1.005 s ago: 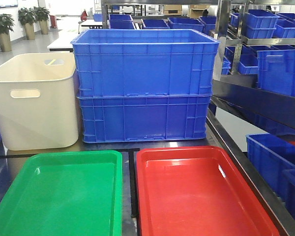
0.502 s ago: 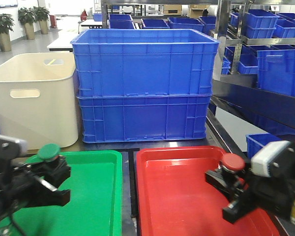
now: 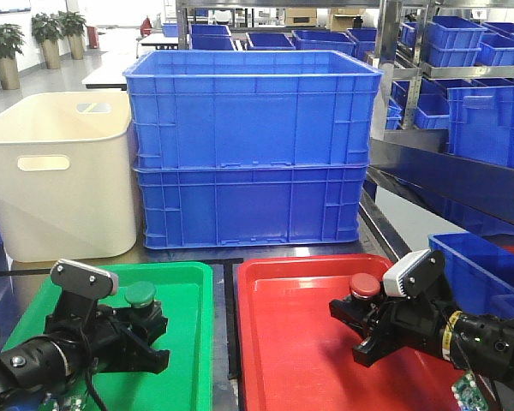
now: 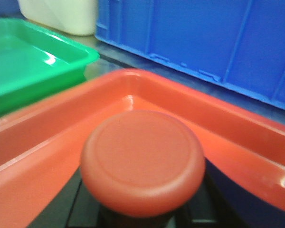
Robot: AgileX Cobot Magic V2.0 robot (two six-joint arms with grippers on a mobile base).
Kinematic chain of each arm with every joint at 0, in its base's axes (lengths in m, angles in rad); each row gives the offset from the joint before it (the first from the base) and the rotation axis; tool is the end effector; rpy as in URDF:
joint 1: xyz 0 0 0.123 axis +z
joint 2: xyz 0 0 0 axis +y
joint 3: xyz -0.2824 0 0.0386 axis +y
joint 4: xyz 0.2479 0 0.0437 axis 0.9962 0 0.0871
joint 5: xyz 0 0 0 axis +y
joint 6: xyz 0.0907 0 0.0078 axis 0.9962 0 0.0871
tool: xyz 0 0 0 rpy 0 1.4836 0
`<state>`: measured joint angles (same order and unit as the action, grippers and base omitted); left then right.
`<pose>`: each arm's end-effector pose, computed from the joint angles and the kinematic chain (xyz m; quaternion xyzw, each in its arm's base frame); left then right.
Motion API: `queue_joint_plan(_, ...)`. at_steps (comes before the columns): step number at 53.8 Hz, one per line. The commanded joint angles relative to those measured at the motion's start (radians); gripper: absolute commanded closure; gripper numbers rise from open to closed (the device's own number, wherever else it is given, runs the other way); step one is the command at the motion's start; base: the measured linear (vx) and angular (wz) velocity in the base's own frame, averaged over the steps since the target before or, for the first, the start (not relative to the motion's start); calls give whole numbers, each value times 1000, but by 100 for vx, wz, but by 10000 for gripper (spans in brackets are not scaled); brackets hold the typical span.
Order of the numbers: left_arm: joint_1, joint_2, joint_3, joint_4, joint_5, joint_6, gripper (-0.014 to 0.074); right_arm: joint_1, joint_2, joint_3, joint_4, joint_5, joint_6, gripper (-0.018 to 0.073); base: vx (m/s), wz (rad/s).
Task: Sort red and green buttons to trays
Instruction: 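Lower the buttons into the trays and open both grippers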
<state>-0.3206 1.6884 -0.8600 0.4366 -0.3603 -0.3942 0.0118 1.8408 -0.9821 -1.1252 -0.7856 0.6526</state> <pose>0.3314 -0.1243 0.2096 0.1807 0.8157 -0.1442 0.5302 0.3724 0.0624 0.2007 -0.3192 0.7317 0.1930 0.5706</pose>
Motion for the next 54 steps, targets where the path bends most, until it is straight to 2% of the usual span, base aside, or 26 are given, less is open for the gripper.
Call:
queue_joint_plan(1,3,-39,-34,-13,-104,-2,365,-2,-47,-35,18,-36,-21,441,0,0)
queue_joint_plan(6,3,-39,-34,-14,-110,-7,271,-2,-47,-35,4,-36,-16,355,0,0)
queue_joint_plan(16,3,-39,-34,-23,-109,-9,87,-2,-47,-35,3,-37,-10,99,0,0)
queue_joint_plan(26,3,-41,-34,-22,-109,-9,10,-2,-49,-35,7,-37,-10,-74,0,0)
queue_joint_plan(34,3,-94,-34,-21,-104,-8,12,-2,-86,-35,15,-43,-10,-89,0,0)
queue_joint_plan(41,3,-189,-34,-21,-99,-8,11,-2,-160,-35,51,-45,-10,-67,0,0)
queue_joint_plan(46,3,-274,-34,-21,-52,-8,13,-2,-232,-35,53,-44,8,-44,0,0)
queue_joint_plan(51,3,-386,-34,-21,68,-8,29,-2,-313,-35,30,-29,151,1,0,0)
queue_joint_plan(54,3,-449,-34,-21,184,-8,55,-2,-369,-35,-20,-6,287,41,0,0)
